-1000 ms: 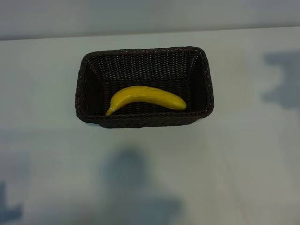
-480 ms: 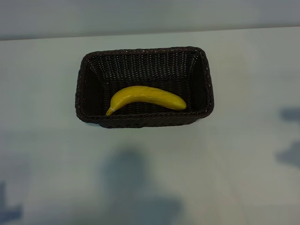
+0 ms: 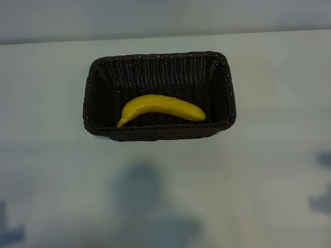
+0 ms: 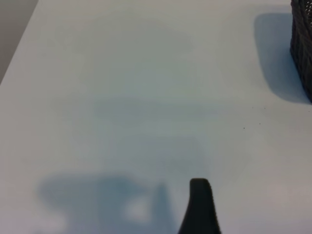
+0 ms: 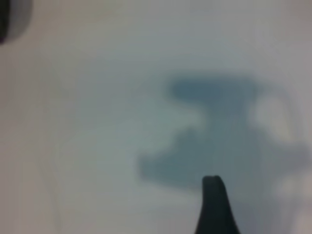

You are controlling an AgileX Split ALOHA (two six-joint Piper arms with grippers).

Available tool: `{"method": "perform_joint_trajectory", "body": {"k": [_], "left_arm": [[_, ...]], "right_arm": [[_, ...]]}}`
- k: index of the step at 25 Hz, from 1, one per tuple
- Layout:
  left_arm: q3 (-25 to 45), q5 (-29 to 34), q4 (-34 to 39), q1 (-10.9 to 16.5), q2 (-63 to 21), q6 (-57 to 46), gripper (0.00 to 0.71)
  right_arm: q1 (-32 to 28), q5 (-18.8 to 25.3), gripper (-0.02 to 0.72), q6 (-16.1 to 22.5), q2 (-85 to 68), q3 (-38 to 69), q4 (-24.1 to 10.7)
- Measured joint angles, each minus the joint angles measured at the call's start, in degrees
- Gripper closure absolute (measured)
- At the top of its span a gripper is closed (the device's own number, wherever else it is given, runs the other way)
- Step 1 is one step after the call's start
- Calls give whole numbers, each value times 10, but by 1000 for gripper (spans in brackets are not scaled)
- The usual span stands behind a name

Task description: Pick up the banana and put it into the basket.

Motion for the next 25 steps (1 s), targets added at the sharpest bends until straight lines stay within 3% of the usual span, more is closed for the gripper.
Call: {"method": "perform_joint_trajectory", "body": {"k": [9, 25], "left_arm": [[0, 0, 0, 0, 0, -1, 132], [0, 0, 0, 0, 0, -1, 132]], "right_arm": [[0, -23, 216, 0, -34, 21, 4], [0, -25, 216, 0, -34, 21, 5]]}}
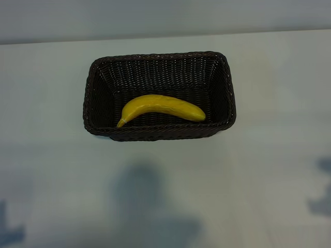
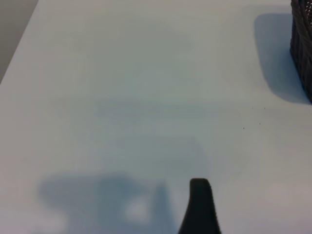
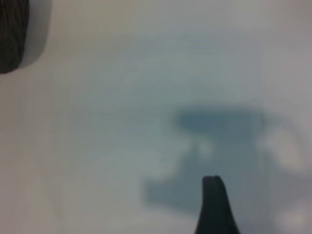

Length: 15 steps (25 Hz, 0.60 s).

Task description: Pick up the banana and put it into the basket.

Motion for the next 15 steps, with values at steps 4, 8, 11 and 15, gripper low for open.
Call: {"method": "perform_joint_trajectory", "body": {"k": [4, 8, 11, 15], "left_arm": [[0, 0, 0, 0, 0, 0, 132], [0, 0, 0, 0, 0, 0, 132], [0, 0, 0, 0, 0, 0, 132], [0, 0, 0, 0, 0, 0, 132]], "right_arm": [[0, 0, 216, 0, -2, 0, 0], [-8, -1, 216, 0, -29, 0, 0], [-27, -1, 216, 0, -75, 0, 1], [-48, -1, 216, 0, -129, 0, 1]]}}
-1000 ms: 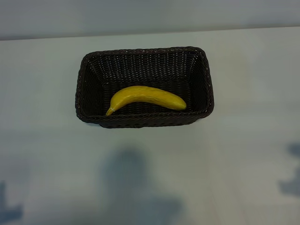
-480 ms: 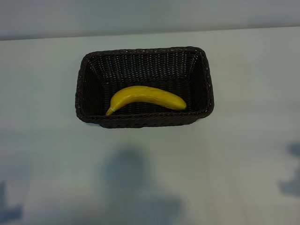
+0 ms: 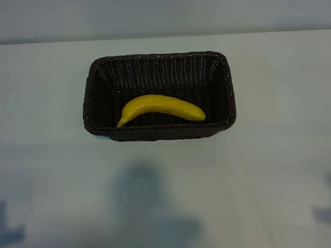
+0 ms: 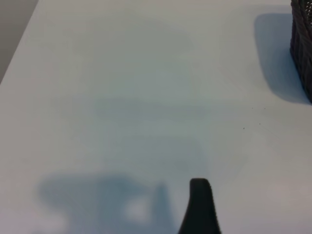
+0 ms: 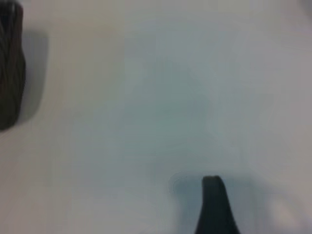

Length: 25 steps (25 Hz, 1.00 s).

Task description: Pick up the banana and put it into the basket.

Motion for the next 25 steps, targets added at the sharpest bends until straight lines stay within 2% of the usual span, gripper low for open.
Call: {"method": "perform_joint_trajectory", "body": {"k": [13, 25], "left_arm": [[0, 0, 0, 0, 0, 2, 132], [0, 0, 0, 0, 0, 2, 132]], "right_arm": [[-68, 0, 216, 1, -21, 0, 1], [-69, 0, 216, 1, -21, 0, 1]]}}
